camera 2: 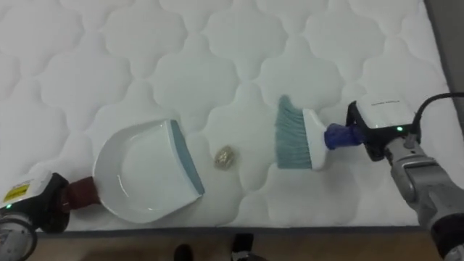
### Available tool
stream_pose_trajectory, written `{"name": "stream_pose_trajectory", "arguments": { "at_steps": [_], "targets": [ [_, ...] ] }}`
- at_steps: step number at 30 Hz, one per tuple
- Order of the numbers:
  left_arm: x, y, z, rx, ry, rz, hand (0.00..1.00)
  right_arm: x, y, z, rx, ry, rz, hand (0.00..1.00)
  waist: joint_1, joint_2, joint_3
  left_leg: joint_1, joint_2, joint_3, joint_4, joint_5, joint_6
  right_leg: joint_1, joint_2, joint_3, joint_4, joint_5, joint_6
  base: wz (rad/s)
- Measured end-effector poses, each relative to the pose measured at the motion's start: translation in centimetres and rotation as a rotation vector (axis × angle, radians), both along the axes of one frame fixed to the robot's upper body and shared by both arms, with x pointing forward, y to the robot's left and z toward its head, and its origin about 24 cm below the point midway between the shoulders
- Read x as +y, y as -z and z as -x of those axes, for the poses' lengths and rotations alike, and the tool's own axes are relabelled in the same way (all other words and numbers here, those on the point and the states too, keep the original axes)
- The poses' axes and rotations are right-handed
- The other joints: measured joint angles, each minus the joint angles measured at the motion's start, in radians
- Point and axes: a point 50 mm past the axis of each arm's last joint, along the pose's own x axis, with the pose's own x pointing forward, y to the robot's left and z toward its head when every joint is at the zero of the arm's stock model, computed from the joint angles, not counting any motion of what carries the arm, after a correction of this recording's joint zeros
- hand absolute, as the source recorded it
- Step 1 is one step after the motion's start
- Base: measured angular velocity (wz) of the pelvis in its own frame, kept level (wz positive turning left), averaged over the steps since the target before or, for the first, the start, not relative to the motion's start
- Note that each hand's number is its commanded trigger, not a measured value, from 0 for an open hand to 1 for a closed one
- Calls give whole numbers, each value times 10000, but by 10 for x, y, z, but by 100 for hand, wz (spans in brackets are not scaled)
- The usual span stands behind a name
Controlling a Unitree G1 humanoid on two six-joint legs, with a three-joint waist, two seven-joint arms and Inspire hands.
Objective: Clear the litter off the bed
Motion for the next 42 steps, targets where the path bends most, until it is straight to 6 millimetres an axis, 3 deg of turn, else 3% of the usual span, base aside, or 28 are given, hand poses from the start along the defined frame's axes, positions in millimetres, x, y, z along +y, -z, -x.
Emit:
{"name": "stream_pose_trajectory", "arguments": {
  "at_steps": [6,17,28,32,42],
  "targets": [
    [3,-4,0,-43,145,-86,100,11,-5,-4,-16,-707,729,100,60,-123,-8,-57,23,8,37,-1,-2,-41,17,-7,1,23,-20,0],
    [6,-3,3,96,303,-244,100,42,-30,-9,172,-1707,939,100,115,-121,-9,-62,159,112,193,-103,-76,-38,169,65,-25,108,-114,-5],
    [8,3,13,390,169,-315,100,70,-44,-10,199,-2502,766,100,108,55,-12,55,212,116,175,-100,-158,118,282,-20,-161,158,-188,-2],
    [7,4,14,490,231,-369,100,76,-44,-10,472,-2356,-157,100,108,104,-21,81,197,99,178,-96,-166,176,281,-5,-184,168,-204,0],
    [-1,9,15,518,264,-191,100,130,-33,-3,1444,-3268,-3724,100,149,373,-51,40,204,58,215,-90,-168,166,232,-101,-188,160,-197,2]
  ]
}}
